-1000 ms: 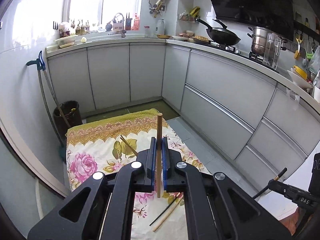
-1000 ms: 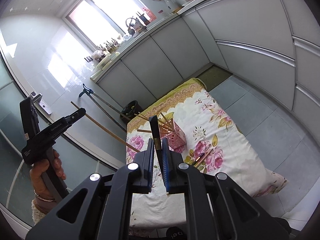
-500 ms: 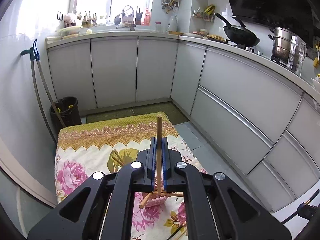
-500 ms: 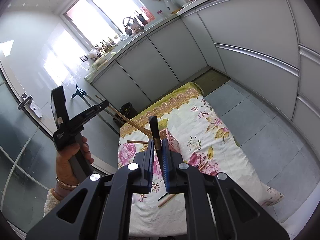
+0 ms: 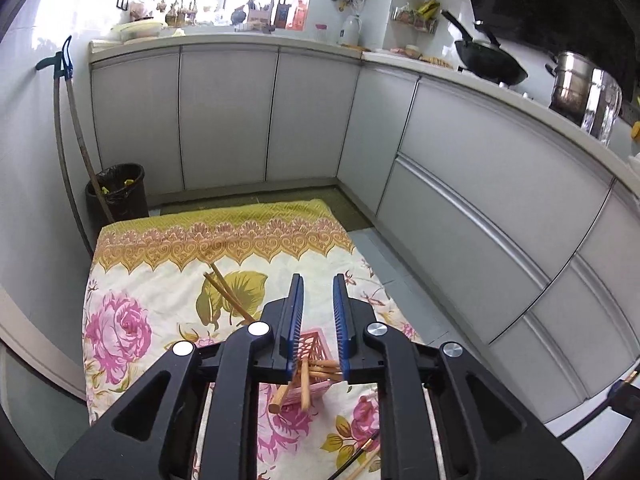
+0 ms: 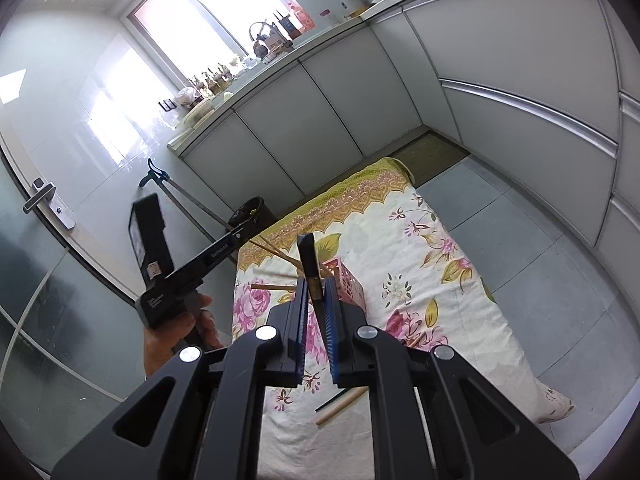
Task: Organize utensils
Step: 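Lower the wooden chopstick back into the cup and open the left tool, then open the right tool over the cup to drop the black chopstick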
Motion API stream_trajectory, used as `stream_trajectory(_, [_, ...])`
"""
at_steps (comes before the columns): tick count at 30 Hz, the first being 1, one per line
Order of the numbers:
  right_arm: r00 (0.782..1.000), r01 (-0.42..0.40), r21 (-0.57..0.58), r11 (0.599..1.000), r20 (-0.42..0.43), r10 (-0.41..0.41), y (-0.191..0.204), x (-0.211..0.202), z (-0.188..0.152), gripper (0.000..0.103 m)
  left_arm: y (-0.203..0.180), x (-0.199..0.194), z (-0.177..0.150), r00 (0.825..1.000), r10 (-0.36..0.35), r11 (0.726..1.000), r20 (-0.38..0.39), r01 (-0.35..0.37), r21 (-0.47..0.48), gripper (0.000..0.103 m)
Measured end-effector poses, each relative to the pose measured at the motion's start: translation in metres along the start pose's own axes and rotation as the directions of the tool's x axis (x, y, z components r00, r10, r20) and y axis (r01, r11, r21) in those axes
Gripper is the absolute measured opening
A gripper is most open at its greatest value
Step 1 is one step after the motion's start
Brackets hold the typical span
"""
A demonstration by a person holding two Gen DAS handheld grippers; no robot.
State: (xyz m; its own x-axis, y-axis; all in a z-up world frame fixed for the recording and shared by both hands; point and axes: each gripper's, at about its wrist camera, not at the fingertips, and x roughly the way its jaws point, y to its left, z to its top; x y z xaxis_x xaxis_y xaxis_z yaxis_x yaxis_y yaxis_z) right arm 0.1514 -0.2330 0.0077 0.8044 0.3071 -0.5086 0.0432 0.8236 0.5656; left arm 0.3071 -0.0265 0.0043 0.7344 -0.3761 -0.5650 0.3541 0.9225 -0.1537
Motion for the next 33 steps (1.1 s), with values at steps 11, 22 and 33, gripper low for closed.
stream_trajectory(11, [0.995,-0.011,-0.108,0.994,0.101,0.022,0.066,0.014,0.038,0.01,0.025,-0.136,-0.022,0.96,0.086,0.994,0.268,-0.064,-0.09,0.044])
stream_trajectory(22, [0.982,0.11,-0.274,0.955,0.178,-0.062,0.116,0.108,0.06,0.01,0.062,-0.156,-0.052,0.928,0.215,0.975,0.303,-0.187,-0.12,0.045])
stream_trajectory(33, [0.976,0.184,-0.335,0.924,0.171,-0.133,0.095,0.191,0.024,0.009,0.101,-0.155,-0.061,0.936,0.231,0.966,0.266,-0.187,-0.18,0.045])
